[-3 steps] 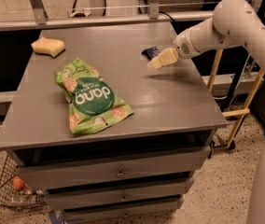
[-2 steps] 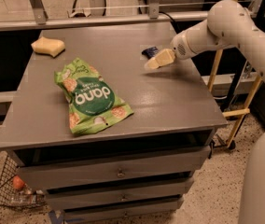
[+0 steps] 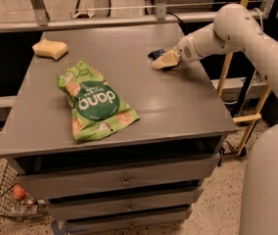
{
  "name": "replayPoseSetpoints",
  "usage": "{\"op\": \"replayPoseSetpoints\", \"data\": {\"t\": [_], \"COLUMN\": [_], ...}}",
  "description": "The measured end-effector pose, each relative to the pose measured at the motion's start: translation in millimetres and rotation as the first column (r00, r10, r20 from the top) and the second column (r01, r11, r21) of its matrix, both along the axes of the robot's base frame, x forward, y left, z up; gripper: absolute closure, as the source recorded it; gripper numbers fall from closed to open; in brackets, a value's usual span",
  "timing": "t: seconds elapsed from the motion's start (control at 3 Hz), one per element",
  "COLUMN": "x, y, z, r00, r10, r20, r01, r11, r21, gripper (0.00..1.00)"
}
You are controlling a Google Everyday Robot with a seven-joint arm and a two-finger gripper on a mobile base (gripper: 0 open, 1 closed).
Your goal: Move rxbar blueberry near green rice chip bag
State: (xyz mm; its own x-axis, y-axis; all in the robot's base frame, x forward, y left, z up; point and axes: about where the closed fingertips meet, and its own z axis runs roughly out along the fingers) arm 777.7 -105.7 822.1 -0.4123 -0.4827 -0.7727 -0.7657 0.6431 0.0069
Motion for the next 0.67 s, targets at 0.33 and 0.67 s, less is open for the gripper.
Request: {"op": "replayPoseSetpoints", "data": {"t": [0.33,0.67], "x": [0.7,0.7], "y": [0.2,0.2], "z": [1.8,4.9], "r00": [1.0000,1.0000], "r10": [-0.001,-0.001], "r20": [-0.001,-0.001], "r01": [0.001,0.001], "r11": [1.000,1.000], "r21": [0.002,0.002], "gripper": [0.62,0.86]}}
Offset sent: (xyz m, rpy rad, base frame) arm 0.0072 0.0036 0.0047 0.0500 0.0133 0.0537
